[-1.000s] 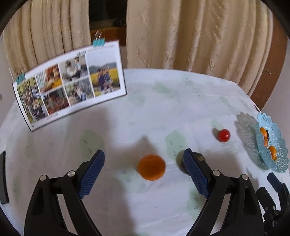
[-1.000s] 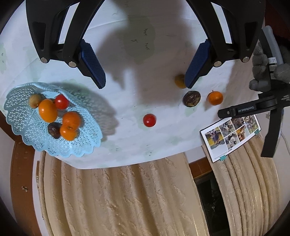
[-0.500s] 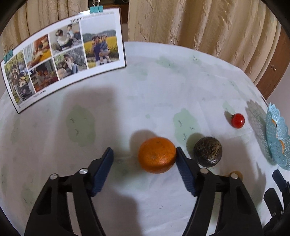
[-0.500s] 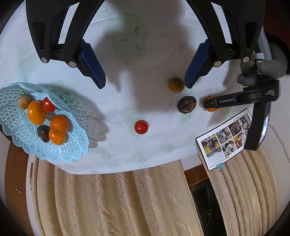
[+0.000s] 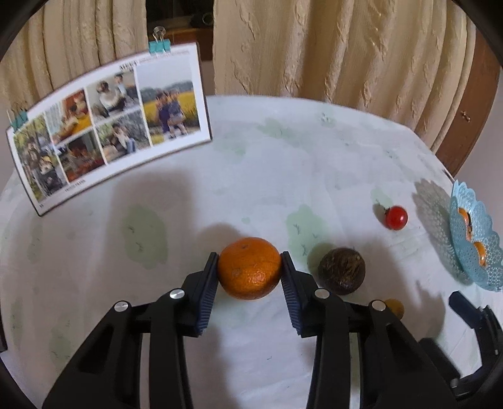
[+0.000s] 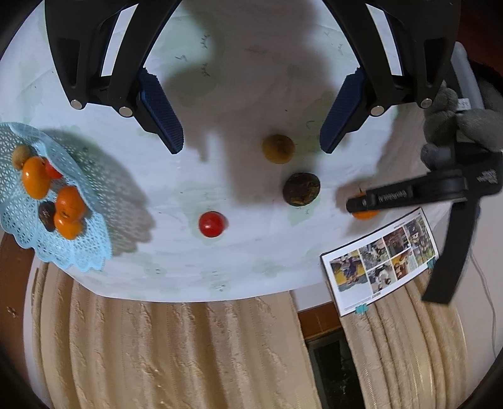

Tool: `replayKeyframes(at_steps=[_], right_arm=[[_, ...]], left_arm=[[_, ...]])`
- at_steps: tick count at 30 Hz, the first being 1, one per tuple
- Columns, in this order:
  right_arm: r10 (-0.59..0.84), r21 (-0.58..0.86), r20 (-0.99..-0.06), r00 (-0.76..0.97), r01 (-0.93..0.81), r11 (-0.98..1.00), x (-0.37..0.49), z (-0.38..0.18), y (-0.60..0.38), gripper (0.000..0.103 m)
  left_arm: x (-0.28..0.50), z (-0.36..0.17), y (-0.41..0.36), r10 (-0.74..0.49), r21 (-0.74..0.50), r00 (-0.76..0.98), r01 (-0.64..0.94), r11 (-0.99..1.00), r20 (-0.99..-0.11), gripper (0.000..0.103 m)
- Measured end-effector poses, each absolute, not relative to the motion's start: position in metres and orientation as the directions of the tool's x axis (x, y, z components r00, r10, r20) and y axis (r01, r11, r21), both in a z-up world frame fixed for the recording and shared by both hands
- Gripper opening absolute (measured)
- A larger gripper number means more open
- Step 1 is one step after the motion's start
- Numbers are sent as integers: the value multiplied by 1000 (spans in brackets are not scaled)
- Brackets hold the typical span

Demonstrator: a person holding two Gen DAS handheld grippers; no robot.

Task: Organize fruits
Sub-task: 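Grasp the small orange mandarin with the left gripper, then grasp the brown kiwi with the right gripper while the left gripper holds the mandarin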

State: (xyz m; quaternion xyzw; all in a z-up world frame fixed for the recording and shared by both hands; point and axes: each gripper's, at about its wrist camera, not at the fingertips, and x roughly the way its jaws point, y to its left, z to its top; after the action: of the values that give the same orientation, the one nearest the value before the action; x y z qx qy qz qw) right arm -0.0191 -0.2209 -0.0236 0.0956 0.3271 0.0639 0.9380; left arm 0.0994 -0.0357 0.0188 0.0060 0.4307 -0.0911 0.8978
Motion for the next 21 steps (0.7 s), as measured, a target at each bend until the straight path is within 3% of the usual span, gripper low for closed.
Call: replayKeyframes(at_steps=[5,14,19,21], right_arm=[[186,186,-623,760,-87,979,-7,-25,-205,82],[182,148,-682,708,-110,983,15,-38,-187,52],[182,151,-698,692,-106,983,19,-42,-187,30],[181,156,-696,695,-101,983,18,-42,-189,29]], left_arm=[[94,37,-31,-155,-70,649,156,985,-744,39],[87,55,-26,-172,-93,675,152,984,-717,39],[84,60,-24,-177,-102,682,149,984,-709,39],[84,61,-24,-179,-104,684,149,983,-707,39]])
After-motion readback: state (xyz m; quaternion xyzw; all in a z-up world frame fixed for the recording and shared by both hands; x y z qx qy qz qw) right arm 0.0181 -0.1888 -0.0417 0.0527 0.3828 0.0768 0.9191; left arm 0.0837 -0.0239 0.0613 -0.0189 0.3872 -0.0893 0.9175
